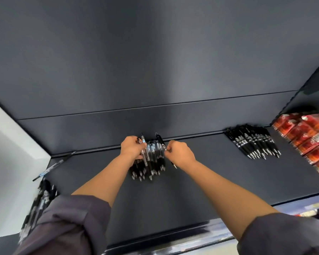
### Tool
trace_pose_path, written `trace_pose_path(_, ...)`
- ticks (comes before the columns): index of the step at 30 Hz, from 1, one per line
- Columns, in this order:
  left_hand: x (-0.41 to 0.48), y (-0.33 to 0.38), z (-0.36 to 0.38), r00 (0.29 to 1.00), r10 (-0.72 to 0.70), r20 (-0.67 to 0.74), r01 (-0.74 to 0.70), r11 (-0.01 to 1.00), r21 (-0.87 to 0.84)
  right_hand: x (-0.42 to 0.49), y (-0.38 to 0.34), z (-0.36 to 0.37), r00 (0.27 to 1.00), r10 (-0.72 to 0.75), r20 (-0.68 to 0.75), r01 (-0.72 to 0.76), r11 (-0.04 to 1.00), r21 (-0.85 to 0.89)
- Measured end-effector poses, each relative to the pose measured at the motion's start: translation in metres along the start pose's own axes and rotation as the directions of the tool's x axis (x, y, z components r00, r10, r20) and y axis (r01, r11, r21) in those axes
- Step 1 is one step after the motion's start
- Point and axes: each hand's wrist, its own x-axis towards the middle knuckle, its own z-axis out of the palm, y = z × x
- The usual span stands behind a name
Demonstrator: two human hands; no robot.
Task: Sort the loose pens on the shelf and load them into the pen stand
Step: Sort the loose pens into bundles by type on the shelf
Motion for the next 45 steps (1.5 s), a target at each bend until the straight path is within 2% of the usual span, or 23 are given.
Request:
trace_pose_path(4, 0.022, 0.011, 0.022, 1.0, -0.006, 0.025, 0.004, 0.996, 0.084, 0.011, 0.009, -0.002, 0.999, 0.032, -0.01, -0.032, 0.999, 0.002)
trace_pose_path(7, 0.037, 0.01, 0.034, 0.996, 0.058, 0.07, -0.074, 0.966, 0.249, 0.015, 0.018, -0.001, 0.998, 0.056, 0.008, -0.056, 0.998, -0.025)
trace_pose_path(12, 0.046, 0.006, 0.042, 0.974, 0.186, 0.13, -0.227, 0.801, 0.554, 0.019, 0.028, -0.001, 0.996, 0.093, 0.019, -0.092, 0.995, -0.023)
trace_pose_path(16, 0.045, 0.005, 0.045, 0.949, 0.283, 0.137, -0.299, 0.679, 0.671, 0.022, 0.034, -0.006, 0.994, 0.11, 0.016, -0.109, 0.994, -0.012)
trace_pose_path(23, 0.036, 0.029, 0.077, 0.847, 0.471, 0.246, -0.494, 0.529, 0.69, 0.022, 0.064, -0.035, 0.981, 0.191, -0.038, -0.191, 0.982, -0.004)
trace_pose_path(29, 0.018, 0.063, 0.143, 0.782, 0.515, 0.352, -0.602, 0.478, 0.639, 0.019, 0.14, -0.082, 0.952, 0.257, -0.165, -0.272, 0.959, -0.078)
trace_pose_path(33, 0.002, 0.08, 0.193, 0.783, 0.513, 0.352, -0.605, 0.495, 0.623, 0.019, 0.204, -0.123, 0.937, 0.264, -0.229, -0.307, 0.935, -0.177)
trace_pose_path(36, -0.01, 0.088, 0.225, 0.786, 0.512, 0.348, -0.602, 0.5, 0.623, 0.024, 0.244, -0.149, 0.925, 0.276, -0.26, -0.33, 0.925, -0.189)
trace_pose_path(45, -0.037, 0.085, 0.253, 0.849, 0.443, 0.288, -0.512, 0.557, 0.654, 0.048, 0.274, -0.157, 0.981, 0.135, -0.142, -0.175, 0.932, -0.317)
